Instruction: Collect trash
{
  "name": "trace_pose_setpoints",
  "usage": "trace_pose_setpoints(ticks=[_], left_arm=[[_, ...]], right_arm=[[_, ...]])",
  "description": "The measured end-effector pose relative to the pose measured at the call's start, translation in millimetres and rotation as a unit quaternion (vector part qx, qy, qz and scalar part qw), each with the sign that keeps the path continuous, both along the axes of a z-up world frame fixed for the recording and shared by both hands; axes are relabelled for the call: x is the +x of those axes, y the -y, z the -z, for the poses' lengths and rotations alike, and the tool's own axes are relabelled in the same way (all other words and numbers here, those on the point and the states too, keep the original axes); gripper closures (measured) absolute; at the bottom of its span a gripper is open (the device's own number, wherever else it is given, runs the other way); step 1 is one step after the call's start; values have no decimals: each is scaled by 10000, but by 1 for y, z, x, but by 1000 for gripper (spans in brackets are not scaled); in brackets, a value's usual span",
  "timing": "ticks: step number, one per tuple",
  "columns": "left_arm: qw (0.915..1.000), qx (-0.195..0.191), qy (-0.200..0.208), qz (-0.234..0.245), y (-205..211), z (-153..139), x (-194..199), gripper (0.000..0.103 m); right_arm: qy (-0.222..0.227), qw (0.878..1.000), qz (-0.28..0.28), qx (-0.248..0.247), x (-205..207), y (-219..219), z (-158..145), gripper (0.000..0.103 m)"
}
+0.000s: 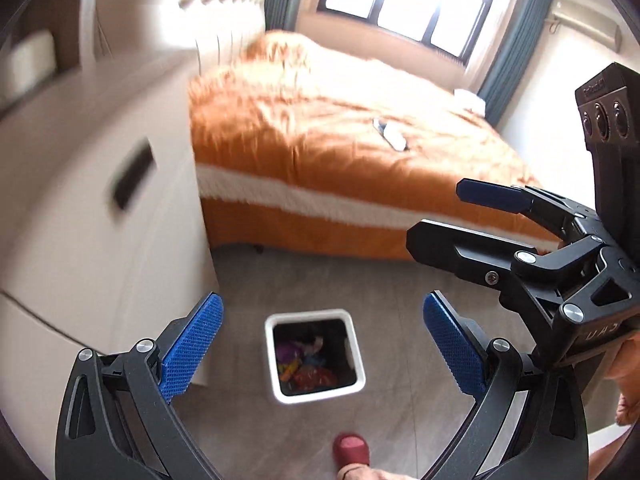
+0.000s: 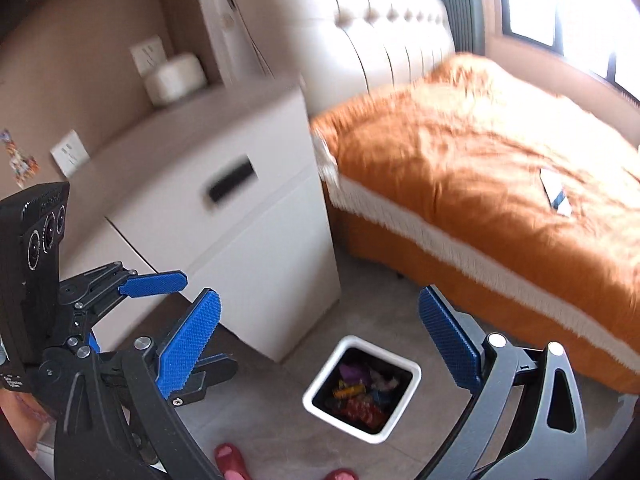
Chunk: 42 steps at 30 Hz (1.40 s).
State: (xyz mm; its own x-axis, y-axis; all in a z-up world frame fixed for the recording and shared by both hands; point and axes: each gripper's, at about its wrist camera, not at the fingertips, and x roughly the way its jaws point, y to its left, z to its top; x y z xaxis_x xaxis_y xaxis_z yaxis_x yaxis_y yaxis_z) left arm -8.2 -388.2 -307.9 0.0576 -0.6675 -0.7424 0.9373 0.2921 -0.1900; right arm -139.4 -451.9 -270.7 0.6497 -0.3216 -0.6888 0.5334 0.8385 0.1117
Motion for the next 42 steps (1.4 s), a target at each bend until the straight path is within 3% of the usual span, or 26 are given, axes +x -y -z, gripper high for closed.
trace_pose_setpoints(ticks=[10,18,23,30,37,42], left_arm=[[9939,-550,503,-810,-80,-126,10,5],[9706,-763,1237,-1919,-176,-215,27,5],[9522,-886,1550,-2481,-228,-253,35,5],[9245,-840,1967,-3155,-291,-281,44,5],[9012,-1005,1694,-3860,-346,-288,65,5],[8855,-996,1832,-4152,-370,-297,72,5]], right_arm=[[835,9934,-445,-647,20,-65,-128,4],[1675,9751,-1217,-792,66,-130,-200,4],[2112,9617,-1515,-876,86,-170,-234,4],[2057,9524,-1940,-1137,112,-220,-250,4],[2119,9433,-2230,-1247,132,-261,-256,4],[2237,9365,-2400,-1240,146,-279,-262,4]])
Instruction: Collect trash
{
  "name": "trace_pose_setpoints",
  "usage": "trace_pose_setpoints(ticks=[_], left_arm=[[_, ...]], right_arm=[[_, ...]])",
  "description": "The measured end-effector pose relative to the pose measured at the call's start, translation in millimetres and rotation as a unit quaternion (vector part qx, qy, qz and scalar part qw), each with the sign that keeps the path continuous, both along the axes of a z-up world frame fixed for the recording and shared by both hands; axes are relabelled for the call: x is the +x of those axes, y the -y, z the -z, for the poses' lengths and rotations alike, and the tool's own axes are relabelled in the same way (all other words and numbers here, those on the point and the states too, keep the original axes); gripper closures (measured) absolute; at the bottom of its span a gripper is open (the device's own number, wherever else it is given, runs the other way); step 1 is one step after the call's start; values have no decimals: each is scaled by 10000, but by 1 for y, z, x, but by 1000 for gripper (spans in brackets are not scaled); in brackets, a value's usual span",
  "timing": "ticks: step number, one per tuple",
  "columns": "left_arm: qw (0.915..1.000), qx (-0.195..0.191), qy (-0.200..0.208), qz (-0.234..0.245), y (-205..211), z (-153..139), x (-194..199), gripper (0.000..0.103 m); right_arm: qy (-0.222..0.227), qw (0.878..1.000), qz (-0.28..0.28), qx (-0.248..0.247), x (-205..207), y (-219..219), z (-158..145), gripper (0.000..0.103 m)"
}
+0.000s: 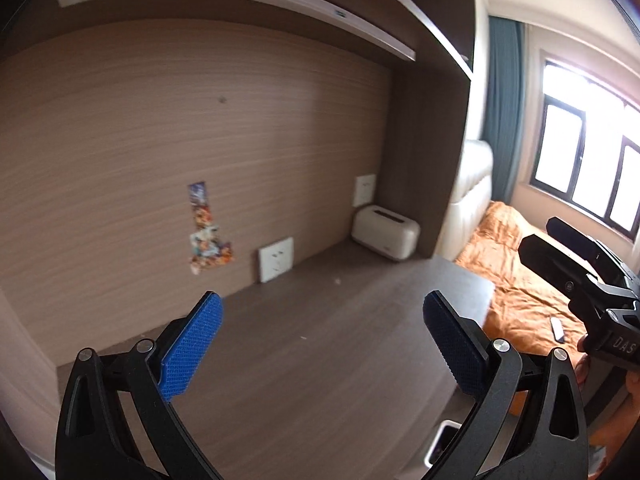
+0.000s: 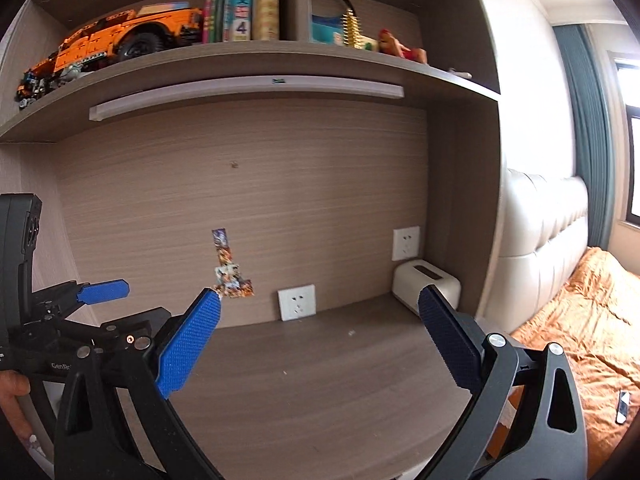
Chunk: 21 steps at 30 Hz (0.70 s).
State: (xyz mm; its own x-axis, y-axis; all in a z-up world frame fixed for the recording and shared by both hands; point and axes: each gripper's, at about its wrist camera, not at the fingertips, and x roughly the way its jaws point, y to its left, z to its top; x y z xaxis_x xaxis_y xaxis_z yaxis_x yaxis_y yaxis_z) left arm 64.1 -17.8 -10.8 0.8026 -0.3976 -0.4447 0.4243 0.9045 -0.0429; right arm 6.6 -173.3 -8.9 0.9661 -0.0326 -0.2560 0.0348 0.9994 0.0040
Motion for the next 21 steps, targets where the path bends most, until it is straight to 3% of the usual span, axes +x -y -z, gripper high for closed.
trace_pose_setpoints(ticks=[21], left_arm=[[9982,487,204,-292,3,-11,10,5]], right_arm=[[88,9999,-45,123,20,-6,-3,4]])
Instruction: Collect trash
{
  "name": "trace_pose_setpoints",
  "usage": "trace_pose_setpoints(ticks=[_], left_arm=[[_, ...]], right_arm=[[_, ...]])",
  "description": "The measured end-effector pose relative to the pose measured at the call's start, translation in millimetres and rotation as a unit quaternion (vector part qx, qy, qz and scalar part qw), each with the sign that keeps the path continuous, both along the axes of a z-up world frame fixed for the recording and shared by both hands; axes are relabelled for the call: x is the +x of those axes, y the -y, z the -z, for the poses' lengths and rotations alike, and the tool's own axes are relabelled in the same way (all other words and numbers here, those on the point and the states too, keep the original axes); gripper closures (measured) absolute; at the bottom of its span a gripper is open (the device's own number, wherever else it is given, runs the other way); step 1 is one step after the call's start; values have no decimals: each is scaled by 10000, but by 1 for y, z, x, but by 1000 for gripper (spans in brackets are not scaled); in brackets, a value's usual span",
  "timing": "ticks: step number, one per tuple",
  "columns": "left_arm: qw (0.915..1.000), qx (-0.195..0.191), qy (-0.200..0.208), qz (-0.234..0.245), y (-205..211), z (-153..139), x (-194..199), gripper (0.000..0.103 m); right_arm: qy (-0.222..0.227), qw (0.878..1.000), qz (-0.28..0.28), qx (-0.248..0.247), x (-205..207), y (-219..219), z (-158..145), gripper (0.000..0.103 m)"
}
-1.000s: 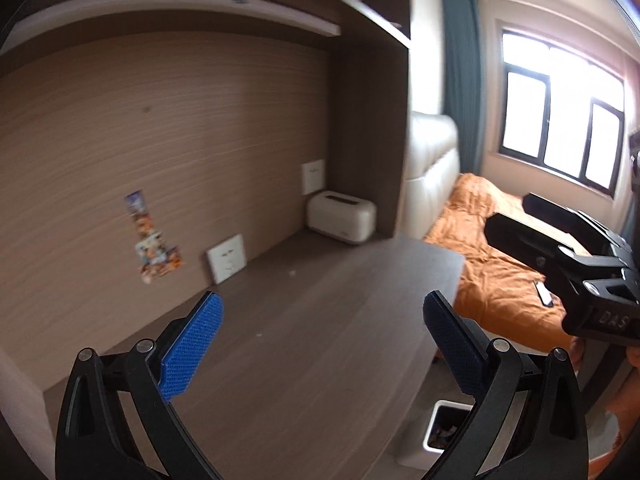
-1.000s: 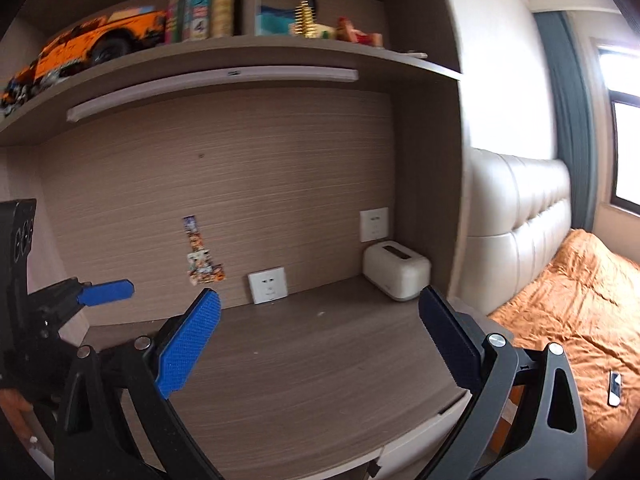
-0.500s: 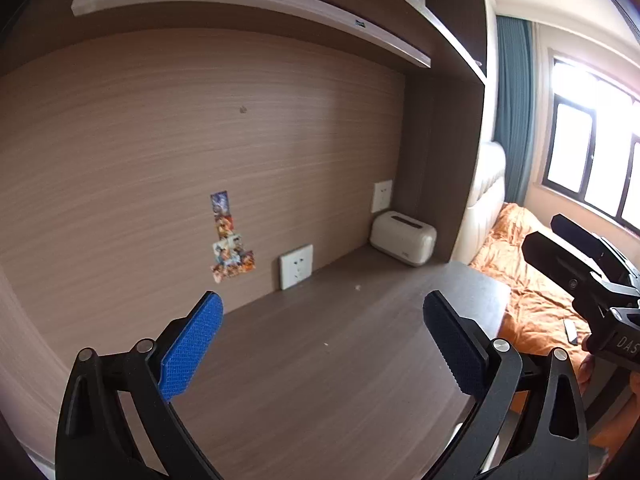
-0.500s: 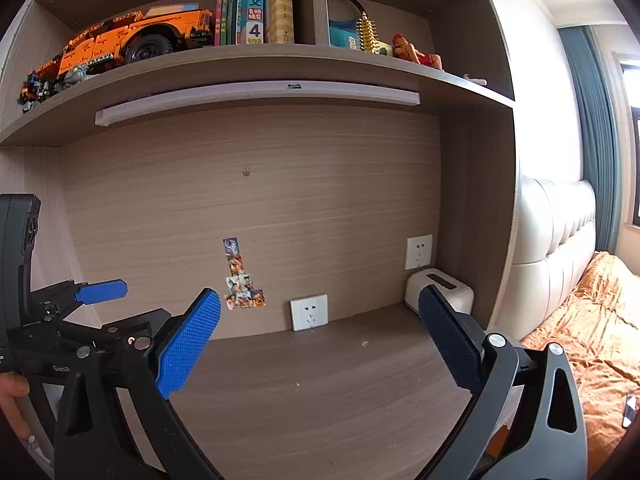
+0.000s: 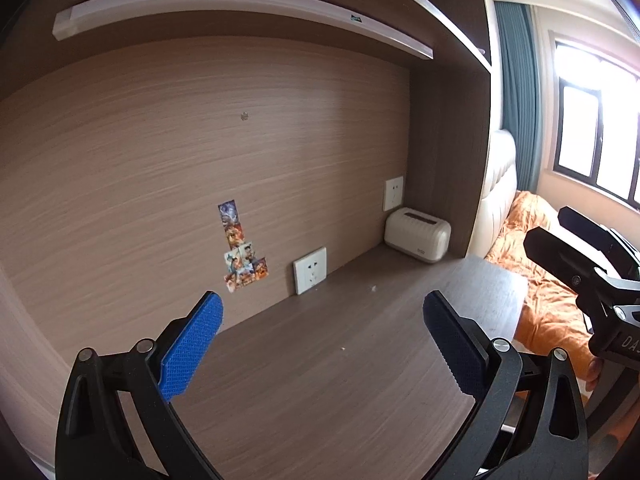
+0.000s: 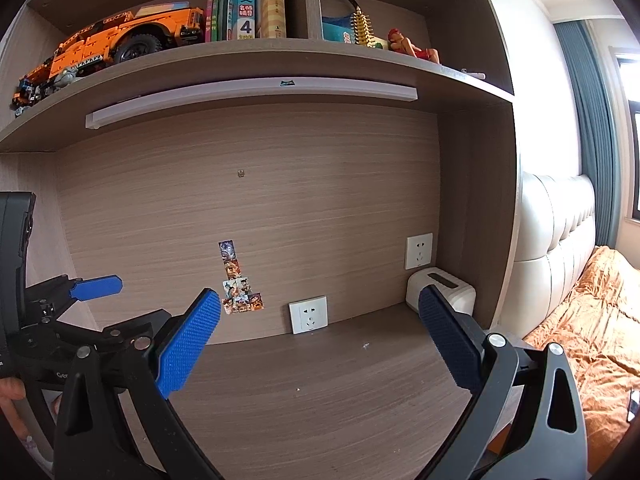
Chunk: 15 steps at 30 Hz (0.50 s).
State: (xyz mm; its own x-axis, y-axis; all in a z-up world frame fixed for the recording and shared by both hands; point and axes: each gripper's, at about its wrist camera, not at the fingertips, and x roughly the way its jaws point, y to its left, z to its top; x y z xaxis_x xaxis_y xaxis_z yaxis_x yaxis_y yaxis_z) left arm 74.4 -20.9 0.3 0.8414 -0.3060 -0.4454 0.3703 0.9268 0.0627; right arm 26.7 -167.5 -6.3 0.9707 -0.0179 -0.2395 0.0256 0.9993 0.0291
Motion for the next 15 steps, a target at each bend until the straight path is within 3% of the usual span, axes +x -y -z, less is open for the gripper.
trace_pose_setpoints(ticks=[15], left_arm=[[10000,32,-14,64,10,0,1,5]], right_arm=[[12,9999,81,75,-1,8,1,4]])
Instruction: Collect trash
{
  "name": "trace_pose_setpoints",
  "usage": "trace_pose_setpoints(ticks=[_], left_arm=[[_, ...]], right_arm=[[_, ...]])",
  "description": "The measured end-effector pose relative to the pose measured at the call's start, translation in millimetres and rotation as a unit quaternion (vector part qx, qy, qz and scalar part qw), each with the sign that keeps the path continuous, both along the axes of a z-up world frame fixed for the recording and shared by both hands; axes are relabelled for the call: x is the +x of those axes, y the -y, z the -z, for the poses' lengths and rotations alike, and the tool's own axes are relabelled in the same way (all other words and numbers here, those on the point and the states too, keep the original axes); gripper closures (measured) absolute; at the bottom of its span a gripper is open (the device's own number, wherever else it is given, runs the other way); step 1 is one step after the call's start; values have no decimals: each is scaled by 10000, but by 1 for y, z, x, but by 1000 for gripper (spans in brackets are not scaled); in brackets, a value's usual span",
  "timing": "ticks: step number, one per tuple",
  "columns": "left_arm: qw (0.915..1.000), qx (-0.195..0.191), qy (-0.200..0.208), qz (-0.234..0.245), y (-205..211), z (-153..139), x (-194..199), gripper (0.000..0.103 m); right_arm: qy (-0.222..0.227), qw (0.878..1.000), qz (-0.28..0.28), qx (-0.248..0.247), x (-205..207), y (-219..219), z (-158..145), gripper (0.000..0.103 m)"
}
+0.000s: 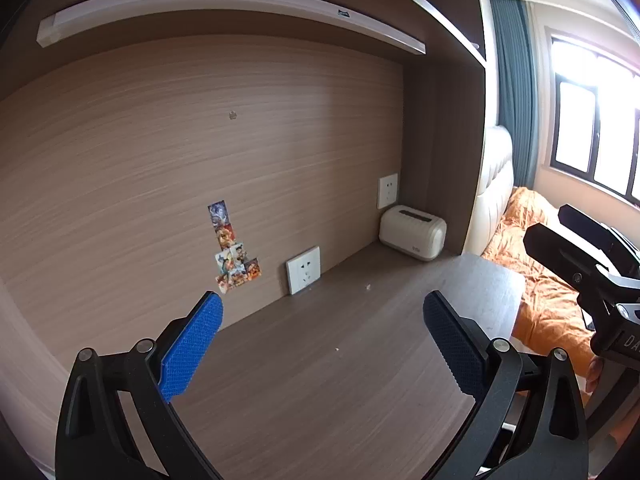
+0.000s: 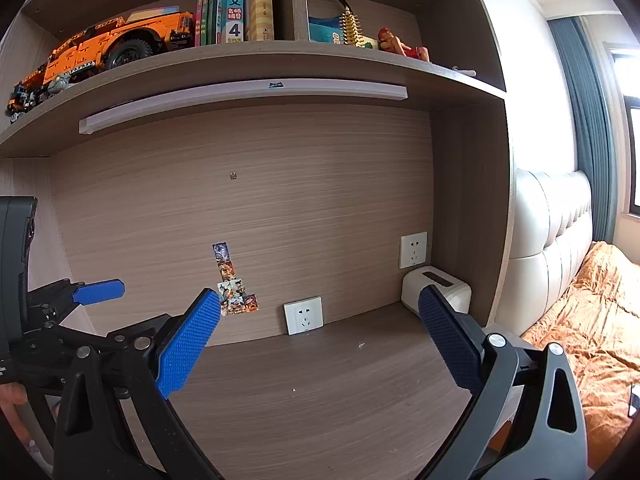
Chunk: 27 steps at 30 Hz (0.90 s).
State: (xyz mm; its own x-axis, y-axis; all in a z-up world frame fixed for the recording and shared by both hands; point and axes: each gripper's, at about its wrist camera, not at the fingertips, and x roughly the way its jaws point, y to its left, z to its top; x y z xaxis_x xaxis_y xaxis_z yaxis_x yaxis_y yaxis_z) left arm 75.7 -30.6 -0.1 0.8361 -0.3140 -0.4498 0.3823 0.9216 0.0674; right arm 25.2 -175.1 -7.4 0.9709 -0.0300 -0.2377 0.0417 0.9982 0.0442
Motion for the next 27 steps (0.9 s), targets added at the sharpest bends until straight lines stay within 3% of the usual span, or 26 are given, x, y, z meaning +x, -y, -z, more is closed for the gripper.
trace_pose_setpoints(ticks=[17,27], left_arm=[[9999,-114,-12,90,0,1,1,5],[10000,22,-58,54,5,6,8,5]], right_arm=[[-23,10000,59,-60,-2,0,0,4],[-77,9998,168,-25,-1,1,4,4]])
